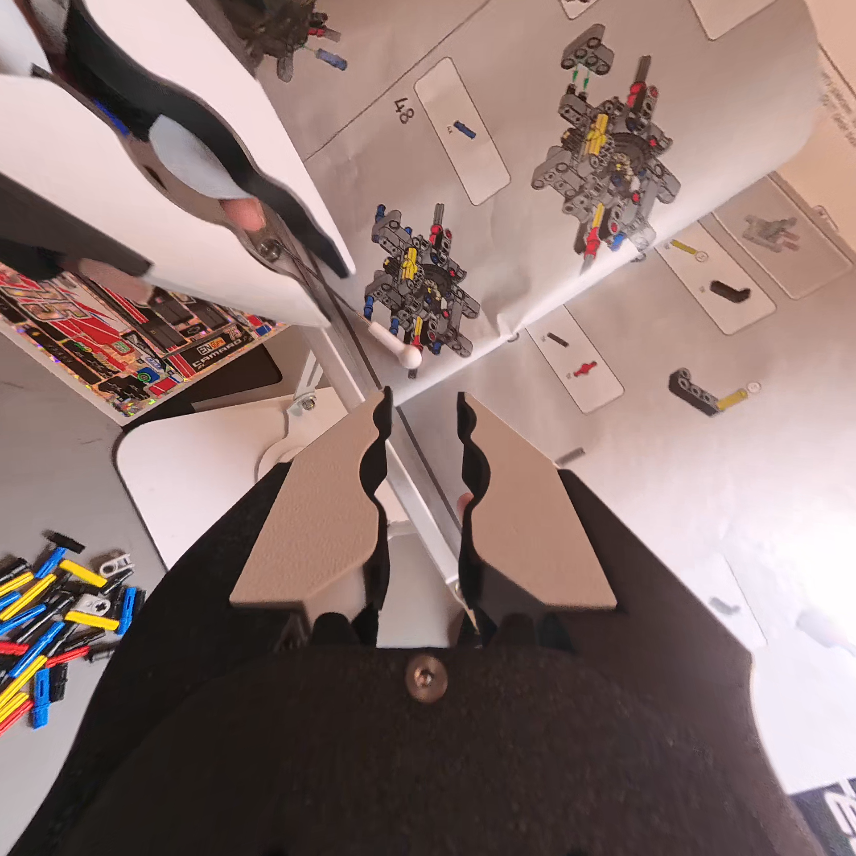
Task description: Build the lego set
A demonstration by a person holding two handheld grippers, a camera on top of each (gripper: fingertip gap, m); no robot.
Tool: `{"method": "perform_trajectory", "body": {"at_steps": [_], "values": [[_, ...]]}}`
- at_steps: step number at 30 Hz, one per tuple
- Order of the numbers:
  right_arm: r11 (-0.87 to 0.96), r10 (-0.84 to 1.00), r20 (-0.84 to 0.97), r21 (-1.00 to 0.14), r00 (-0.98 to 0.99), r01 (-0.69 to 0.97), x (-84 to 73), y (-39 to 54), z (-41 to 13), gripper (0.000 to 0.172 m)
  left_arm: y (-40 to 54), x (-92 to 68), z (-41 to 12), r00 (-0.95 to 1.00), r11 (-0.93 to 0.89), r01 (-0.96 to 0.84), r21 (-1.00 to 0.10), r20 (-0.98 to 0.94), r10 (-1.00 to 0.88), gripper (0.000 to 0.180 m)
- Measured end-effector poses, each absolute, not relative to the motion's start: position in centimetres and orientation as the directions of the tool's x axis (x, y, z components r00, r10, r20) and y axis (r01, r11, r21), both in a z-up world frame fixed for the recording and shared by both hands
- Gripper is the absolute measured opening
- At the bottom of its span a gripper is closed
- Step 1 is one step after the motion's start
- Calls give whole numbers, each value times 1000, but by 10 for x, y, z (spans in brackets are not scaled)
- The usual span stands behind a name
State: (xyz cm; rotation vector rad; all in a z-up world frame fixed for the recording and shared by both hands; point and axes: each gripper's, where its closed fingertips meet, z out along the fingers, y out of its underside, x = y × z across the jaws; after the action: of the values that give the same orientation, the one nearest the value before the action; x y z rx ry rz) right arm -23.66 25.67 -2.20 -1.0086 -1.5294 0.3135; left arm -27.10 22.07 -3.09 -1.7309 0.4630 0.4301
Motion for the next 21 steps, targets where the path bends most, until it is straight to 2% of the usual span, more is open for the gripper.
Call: {"method": "perform_trajectory", "body": {"at_steps": [4,8,10,12,14,16,21], "values": [[535,764,627,-748,152,393,-208,267,-21,26,205,-276,-22,909,-122,-417,-901,-415,-45,33],[449,753,583,-794,305,410,-165,296,-24,26,182,-298,-8,968,-44,-250,-967,-251,17,38],[435,703,609,-777,367,455,-143,316,-29,30,171,-311,-8,977,-33,-206,-978,-207,48,38],[411,675,632,-751,381,517,-128,334,-41,43,162,-323,-14,979,-50,-182,-982,-186,78,37],[394,656,675,-688,338,610,-121,350,-61,59,156,-330,-20,982,-63,-162,-985,-167,90,37],[413,628,714,-643,309,645,-124,362,-72,65,152,-332,-25,984,-68,-147,-987,-153,96,36],[466,554,779,-581,292,667,-131,377,-69,60,151,-329,-32,983,-77,-146,-986,-153,100,36]]}}
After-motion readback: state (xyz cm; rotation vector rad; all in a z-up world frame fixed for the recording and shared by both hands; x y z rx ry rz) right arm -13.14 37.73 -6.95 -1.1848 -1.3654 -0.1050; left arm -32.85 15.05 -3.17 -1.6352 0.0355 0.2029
